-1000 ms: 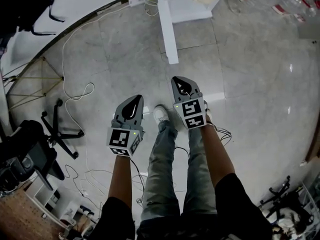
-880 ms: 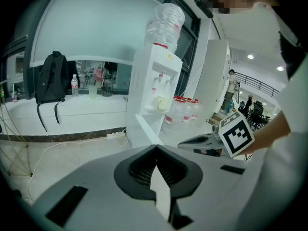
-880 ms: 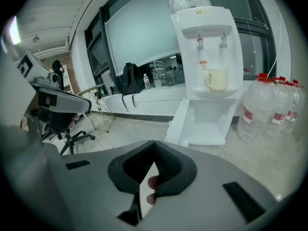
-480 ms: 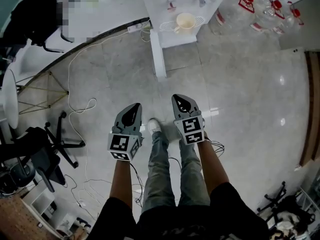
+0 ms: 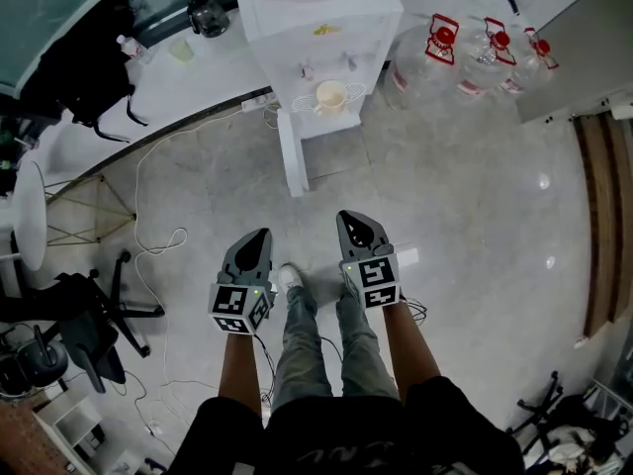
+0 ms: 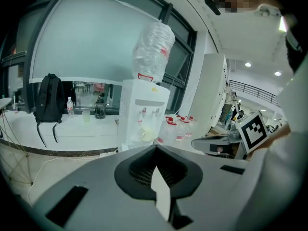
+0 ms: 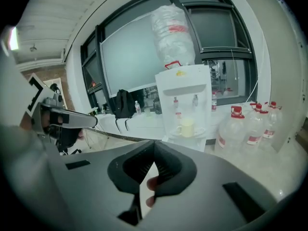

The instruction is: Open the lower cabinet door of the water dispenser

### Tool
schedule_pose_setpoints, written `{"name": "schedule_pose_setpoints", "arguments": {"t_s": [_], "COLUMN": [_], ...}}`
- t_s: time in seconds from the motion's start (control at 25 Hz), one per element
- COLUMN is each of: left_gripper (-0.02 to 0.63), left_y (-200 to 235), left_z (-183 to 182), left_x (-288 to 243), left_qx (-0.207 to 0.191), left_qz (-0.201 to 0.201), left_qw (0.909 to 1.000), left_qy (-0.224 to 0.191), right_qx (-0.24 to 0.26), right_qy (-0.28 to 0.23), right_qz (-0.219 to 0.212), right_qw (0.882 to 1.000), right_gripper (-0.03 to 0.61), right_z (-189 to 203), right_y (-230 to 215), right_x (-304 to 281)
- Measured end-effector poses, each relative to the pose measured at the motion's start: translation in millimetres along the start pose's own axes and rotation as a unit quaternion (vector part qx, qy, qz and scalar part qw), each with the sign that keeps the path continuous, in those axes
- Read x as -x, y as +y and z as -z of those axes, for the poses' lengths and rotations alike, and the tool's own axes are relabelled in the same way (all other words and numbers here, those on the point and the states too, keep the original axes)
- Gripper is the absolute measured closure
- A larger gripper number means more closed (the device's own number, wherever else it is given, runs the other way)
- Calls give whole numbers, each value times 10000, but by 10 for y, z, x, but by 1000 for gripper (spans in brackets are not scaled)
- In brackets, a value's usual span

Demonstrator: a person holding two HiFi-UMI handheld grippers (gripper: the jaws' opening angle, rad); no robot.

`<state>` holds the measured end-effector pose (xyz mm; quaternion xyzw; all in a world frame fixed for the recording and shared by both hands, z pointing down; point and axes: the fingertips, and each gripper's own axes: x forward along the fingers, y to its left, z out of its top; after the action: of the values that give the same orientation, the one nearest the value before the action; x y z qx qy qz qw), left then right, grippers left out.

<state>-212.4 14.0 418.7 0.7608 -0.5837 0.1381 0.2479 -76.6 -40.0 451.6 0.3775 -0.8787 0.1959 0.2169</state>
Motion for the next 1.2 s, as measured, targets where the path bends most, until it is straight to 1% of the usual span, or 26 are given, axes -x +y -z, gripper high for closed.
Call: {"name": "schedule_pose_setpoints", "arguments": {"t_s": [0.08,0.32,0.48,0.6,0.76,0.8,1.0,1.2], "left_gripper": [604,604,604,604,604,604,604,604], "left_y": [-106,-460,-660,-815,-933,-970,-1111,-1257], "left_z": [-161,-624,-903,-1063,-1328,-1391,-1681,-1882], "left_x": [47,161,312,418,553,586,733,859], "left_qx": [5,-55,-74,-122,75,67,-82,-332], "left_qz": [56,306,316,410,342,337,402,510], "left_qw": [9999,9990,9978,9969,9946,9939,9902,9869], "left_qy": [-96,-321,-577,-662,-975,-1047,-1334,-1491], "right_qx": [-7,-303,-107,-73,-96,-109,63,241], "right_qy": [-88,-434,-434,-521,-739,-799,-979,-1050], "right_qz": [0,93,98,94,197,232,212,106], "right_qw": [10000,9986,9990,9986,9970,9965,9950,9941], "right_gripper": [565,565,565,565,565,565,565,565], "right_z": [-151,-604,-809,-977,-1249,-1307,-1553,-1722], "right_y": [-29,-184,-203,-212,-287,-306,-307,-270], "right_x": [169,685,1018,1216,1494,1564,1811,2007]}}
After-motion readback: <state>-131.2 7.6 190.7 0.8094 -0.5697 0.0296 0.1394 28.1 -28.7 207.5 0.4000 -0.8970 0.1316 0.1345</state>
